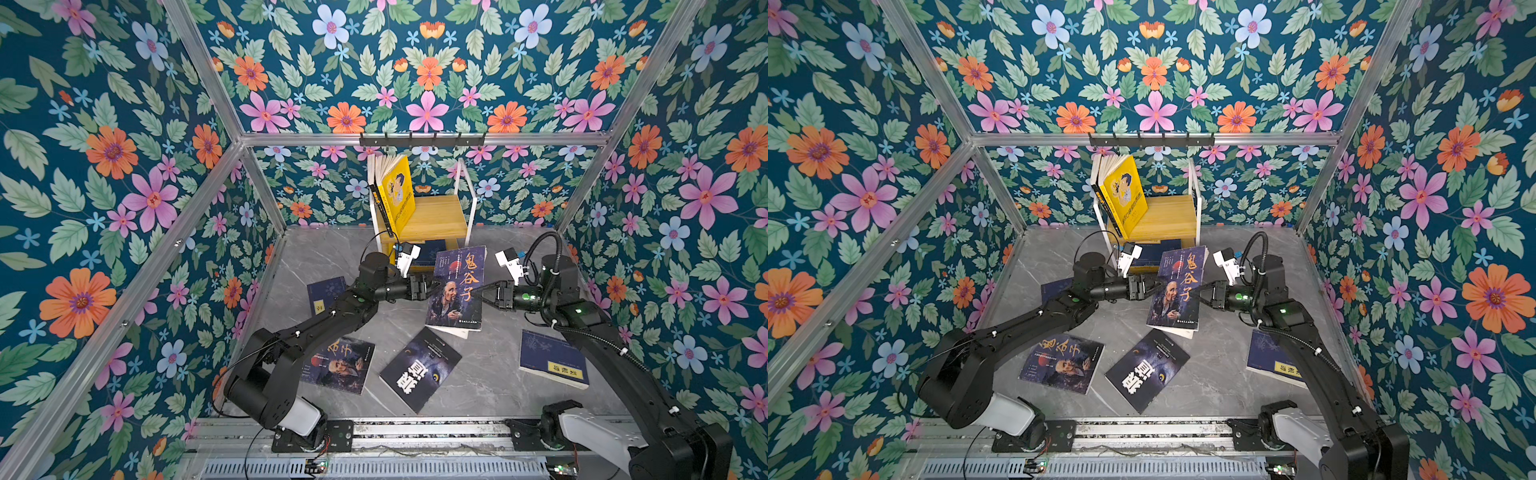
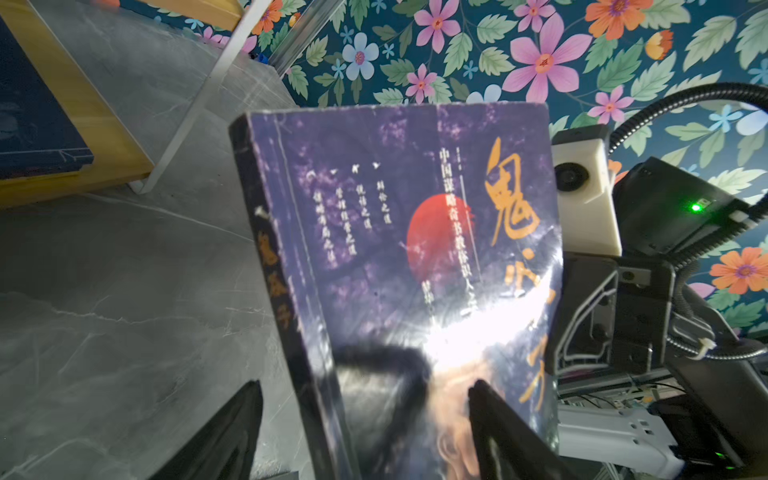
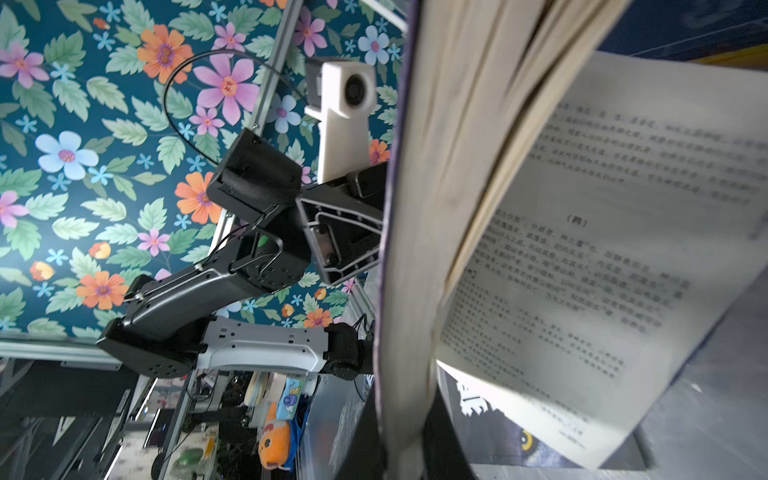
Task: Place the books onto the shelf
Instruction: 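Lift the upright purple book with both grippers and carry it toward the shelf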
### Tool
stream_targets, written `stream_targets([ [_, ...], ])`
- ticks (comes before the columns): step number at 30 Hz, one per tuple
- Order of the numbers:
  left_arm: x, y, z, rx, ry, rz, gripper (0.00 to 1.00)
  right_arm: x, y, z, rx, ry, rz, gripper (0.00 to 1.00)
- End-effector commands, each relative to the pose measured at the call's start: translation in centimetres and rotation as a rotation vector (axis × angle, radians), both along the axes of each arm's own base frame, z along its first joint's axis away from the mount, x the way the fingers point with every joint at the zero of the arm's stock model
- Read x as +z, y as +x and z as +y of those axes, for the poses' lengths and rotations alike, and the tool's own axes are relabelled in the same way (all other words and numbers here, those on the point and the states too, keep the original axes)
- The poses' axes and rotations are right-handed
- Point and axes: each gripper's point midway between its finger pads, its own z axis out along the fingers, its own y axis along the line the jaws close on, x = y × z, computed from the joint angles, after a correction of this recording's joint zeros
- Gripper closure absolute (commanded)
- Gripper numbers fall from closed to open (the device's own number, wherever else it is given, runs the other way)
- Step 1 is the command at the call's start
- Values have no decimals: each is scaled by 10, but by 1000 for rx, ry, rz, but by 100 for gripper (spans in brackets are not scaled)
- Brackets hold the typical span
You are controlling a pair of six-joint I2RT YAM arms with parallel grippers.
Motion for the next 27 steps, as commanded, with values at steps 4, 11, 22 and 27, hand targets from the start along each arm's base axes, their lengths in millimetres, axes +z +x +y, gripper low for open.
stream_targets([
  [4,40,-11,2,-48,-139,-8,45,8,2,16,58,10,-65,100],
  [11,70,5,33,12,-200,-29,100,-12,15,8,-26,-85,-23,62],
  [22,135,-5,65,-73,-265,-235,100,3,29,5,-97,-42,-177,1],
  [27,157,-9,76,-97,-281,-331,100,33,30,15,-40,59,-345,1],
])
